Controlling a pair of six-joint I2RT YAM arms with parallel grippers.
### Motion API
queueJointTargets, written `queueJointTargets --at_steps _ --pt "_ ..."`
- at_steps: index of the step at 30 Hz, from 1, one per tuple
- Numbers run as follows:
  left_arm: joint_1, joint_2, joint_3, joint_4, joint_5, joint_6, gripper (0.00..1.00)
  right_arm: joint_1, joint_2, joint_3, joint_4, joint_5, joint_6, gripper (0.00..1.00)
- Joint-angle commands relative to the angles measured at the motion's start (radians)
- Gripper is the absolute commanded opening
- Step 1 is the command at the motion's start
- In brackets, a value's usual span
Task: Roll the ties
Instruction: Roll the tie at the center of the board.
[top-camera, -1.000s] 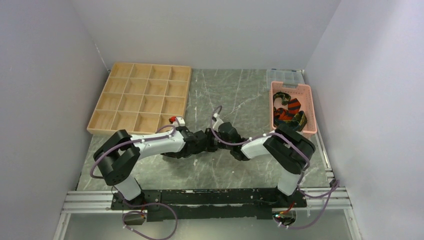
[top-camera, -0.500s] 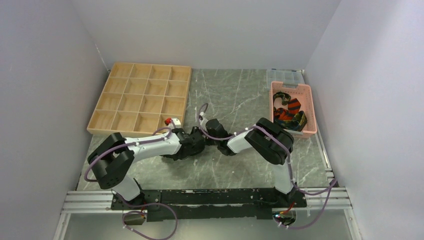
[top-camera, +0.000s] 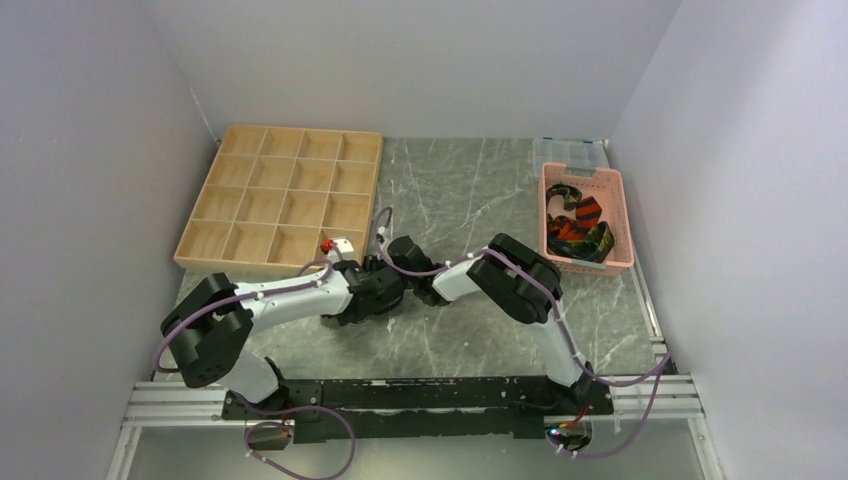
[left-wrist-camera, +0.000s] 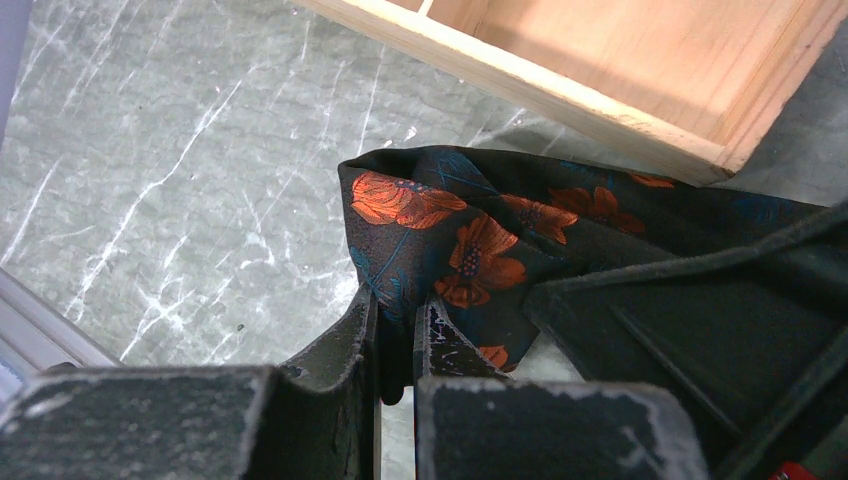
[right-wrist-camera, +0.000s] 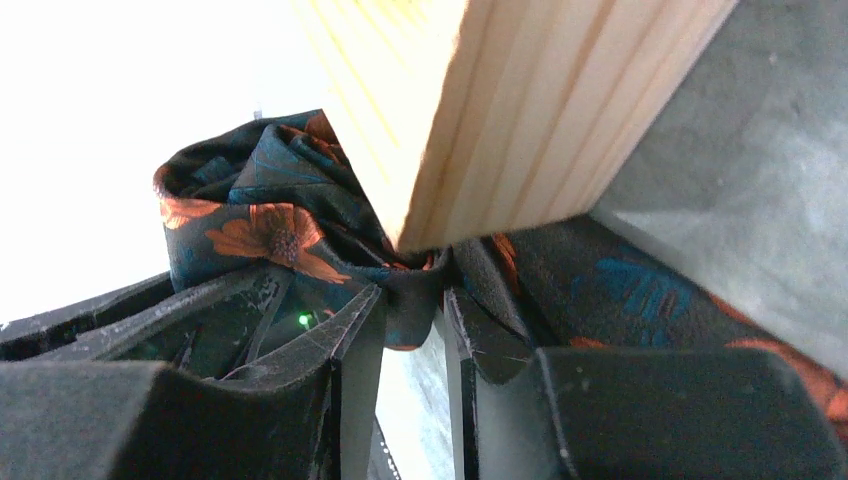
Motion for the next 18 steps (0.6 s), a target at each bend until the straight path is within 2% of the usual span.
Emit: queueJointTargets --at_steps 1,8,18 --pt "-0.002 -0.040 -0.020 0.032 -0.016 -0.007 0.03 -0.001 0.039 0.074 -0.026 0.023 0.011 0.31" --pt "-0.001 -0.046 -0.041 0.044 -0.004 -0.015 0.03 -0.003 0.073 0.128 -0.010 0.048 -0.008 0.27" --pt "-0.002 -0.070 -0.063 0.043 -0.010 -0.031 0.03 -0.004 0.075 0.128 0.127 0.032 -0.015 0.25"
